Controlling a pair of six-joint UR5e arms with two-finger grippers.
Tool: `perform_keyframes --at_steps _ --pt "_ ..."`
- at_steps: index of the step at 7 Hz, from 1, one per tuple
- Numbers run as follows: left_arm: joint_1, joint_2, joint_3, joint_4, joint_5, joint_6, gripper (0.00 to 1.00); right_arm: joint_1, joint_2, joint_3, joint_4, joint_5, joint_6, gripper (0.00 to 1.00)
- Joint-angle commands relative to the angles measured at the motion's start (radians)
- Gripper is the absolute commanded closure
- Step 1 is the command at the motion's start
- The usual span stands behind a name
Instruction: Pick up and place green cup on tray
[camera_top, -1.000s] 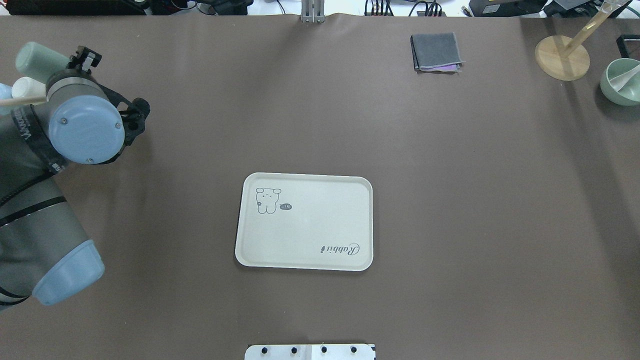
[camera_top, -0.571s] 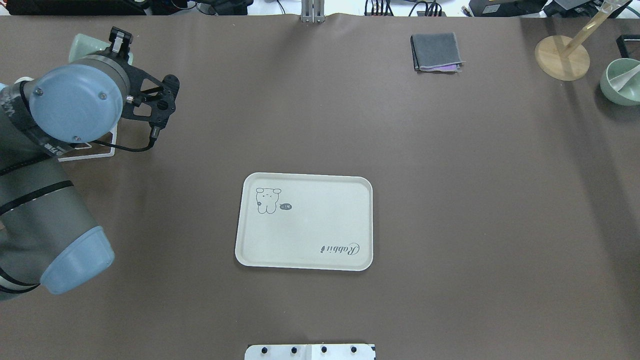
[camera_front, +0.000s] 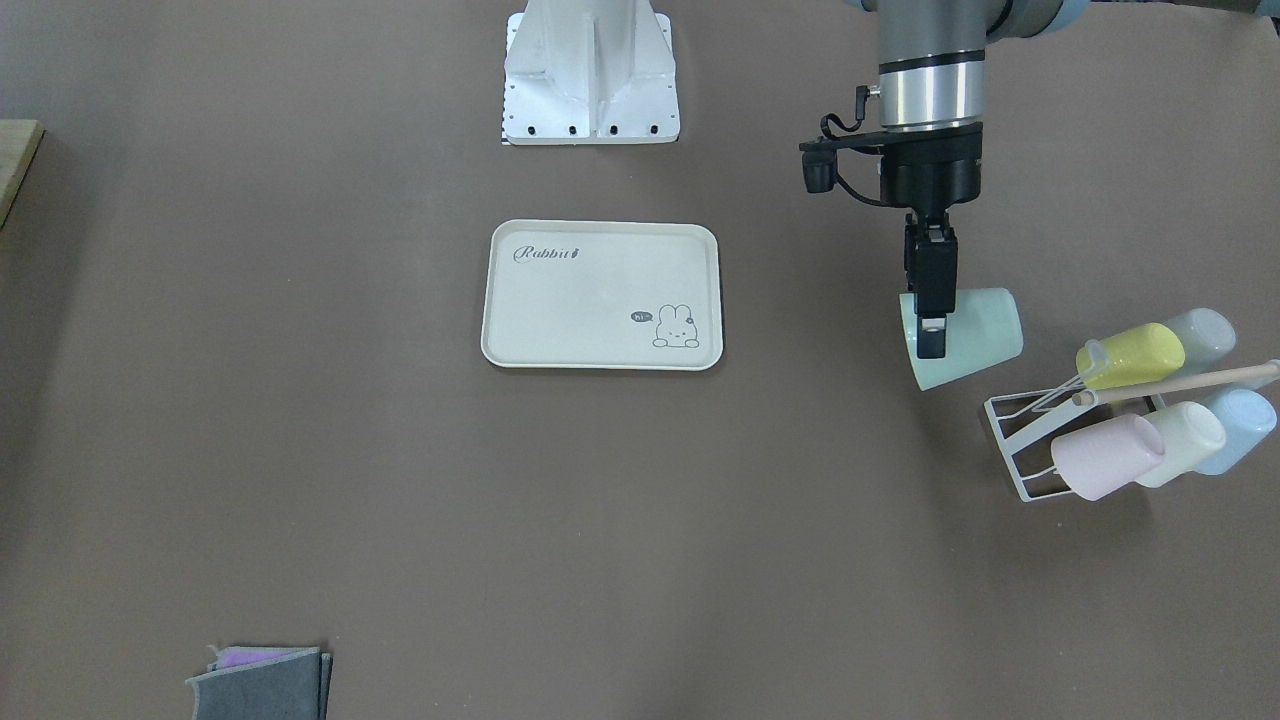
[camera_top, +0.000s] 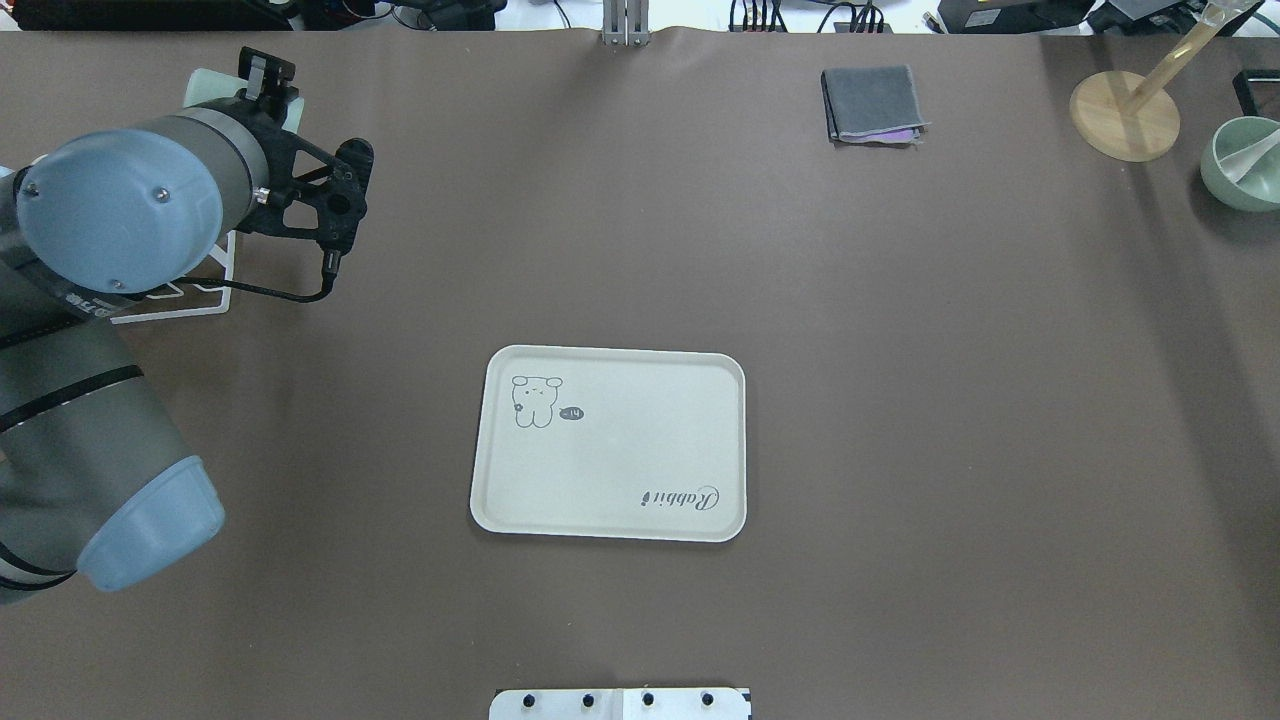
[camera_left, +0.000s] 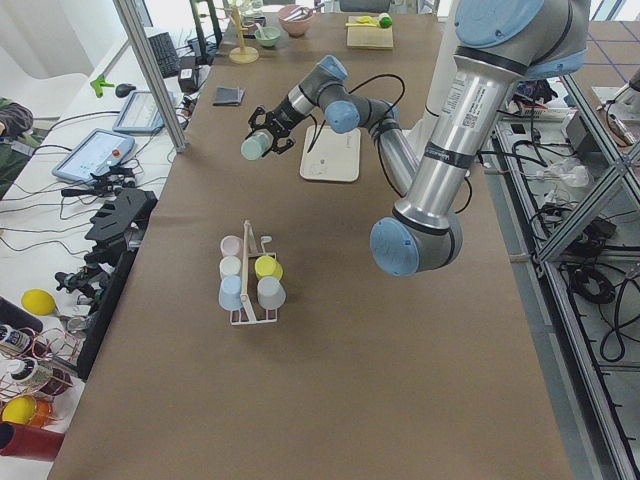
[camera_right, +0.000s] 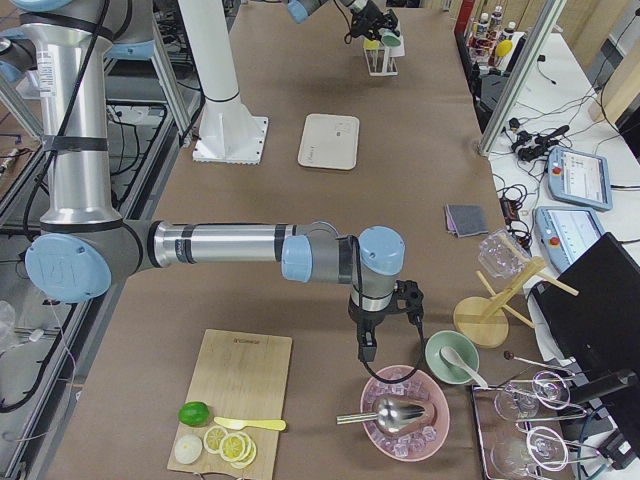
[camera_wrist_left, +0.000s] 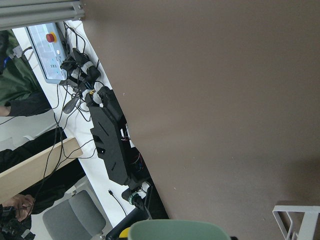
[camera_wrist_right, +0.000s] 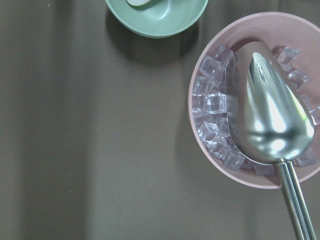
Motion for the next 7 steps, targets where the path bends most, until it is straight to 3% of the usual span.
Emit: perform_keyframes --at_steps 1,2,3,5,7 --pt "0.004 -0.007 0.021 -0.091 -0.138 -0.122 0.43 0.0 -0.005 0.006 0.0 0.004 -0.001 0.0" --pt "0.006 -0.013 0.036 -0.164 -0.179 -0.162 0.43 0.0 0.0 0.006 0.0 0.002 -0.001 0.0" --pt "0.006 -0.015 0.097 -0.321 -0.182 -0.183 0.43 0.0 -0.009 0.006 -0.001 0.01 -0.001 0.0" --pt "0.026 -0.015 0.236 -0.667 -0.326 -0.299 0.43 0.0 -0.012 0.006 -0.001 0.072 -0.001 0.0" --pt "0.11 -0.025 0.24 -0.836 -0.36 -0.493 0.43 -0.001 -0.015 0.0 -0.001 0.071 -0.001 0.0"
